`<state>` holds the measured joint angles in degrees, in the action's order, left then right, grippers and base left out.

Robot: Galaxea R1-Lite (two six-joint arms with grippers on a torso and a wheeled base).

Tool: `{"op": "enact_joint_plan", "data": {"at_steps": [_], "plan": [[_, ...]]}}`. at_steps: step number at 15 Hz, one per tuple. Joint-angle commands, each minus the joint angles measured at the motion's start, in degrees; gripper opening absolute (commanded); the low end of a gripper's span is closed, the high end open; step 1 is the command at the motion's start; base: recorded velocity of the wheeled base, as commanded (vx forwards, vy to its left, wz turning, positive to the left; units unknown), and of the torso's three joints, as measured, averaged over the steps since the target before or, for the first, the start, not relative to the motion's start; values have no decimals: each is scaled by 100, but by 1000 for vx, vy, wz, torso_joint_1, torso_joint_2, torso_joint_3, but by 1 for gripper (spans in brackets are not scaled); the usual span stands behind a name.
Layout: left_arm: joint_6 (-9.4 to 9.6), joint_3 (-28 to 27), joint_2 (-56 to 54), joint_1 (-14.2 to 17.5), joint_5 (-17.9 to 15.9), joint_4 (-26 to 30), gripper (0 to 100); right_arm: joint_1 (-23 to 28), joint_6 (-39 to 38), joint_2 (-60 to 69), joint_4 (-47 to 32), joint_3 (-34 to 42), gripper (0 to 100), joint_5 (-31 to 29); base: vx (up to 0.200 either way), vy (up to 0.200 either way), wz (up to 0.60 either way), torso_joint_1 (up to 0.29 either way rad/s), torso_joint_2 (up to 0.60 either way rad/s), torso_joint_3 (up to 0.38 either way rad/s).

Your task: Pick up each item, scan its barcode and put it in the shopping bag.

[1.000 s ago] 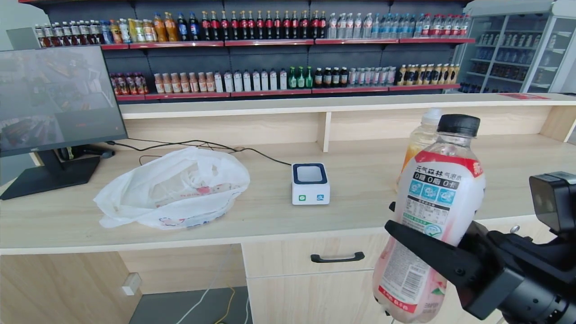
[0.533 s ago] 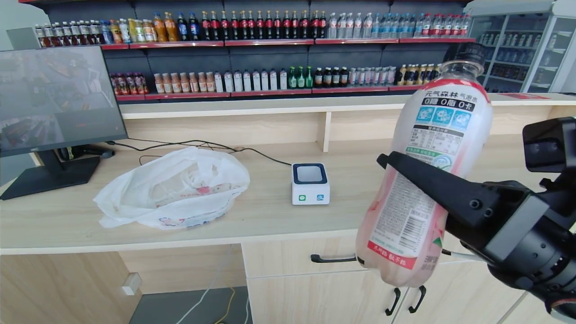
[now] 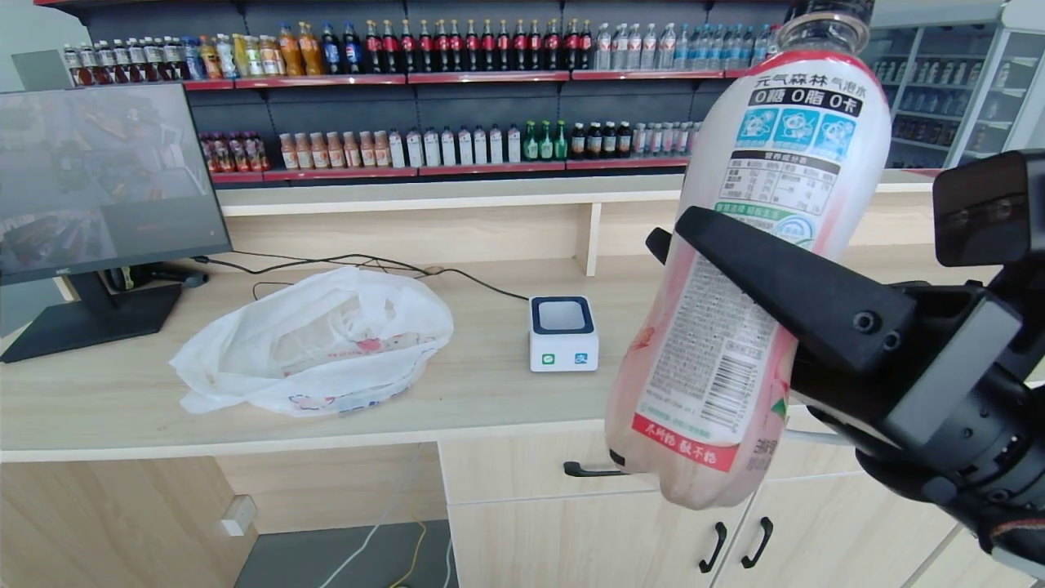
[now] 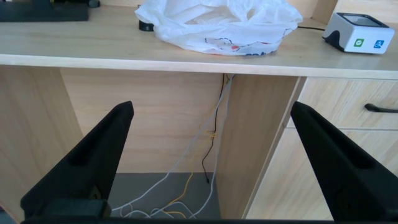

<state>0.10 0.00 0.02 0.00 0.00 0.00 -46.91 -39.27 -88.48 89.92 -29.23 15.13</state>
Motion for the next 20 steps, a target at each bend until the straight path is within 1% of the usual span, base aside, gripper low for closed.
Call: {"op": "enact_joint_plan", "data": {"at_steps": [1,2,3,5,7,8,9,20], "plan": [[-1,0,-2,0,0,0,100,-117,-2,-38,8,-39,0,-1,0,0,0,0,0,0],[-1,0,-2,0,0,0,100,-117,-2,-38,8,-39,0,-1,0,0,0,0,0,0],[-1,0,-2,0,0,0,100,-284,15,-11,8,-47,0,-1,0,0,0,0,0,0],[-1,0,-2,0,0,0,100,-354,15,15,8,-144,0,8,0,0,0,0,0,0],[-1,0,-2,0,0,0,100,-354,15,-11,8,-214,0,175,0,0,0,0,0,0],[-1,0,-2,0,0,0,100,-354,15,-11,8,-188,0,430,0,0,0,0,0,0],[-1,0,-2,0,0,0,100,-354,15,-11,8,-188,0,473,0,0,0,0,0,0],[-1,0,-2,0,0,0,100,-328,86,-64,8,-135,0,482,0,0,0,0,0,0]]}}
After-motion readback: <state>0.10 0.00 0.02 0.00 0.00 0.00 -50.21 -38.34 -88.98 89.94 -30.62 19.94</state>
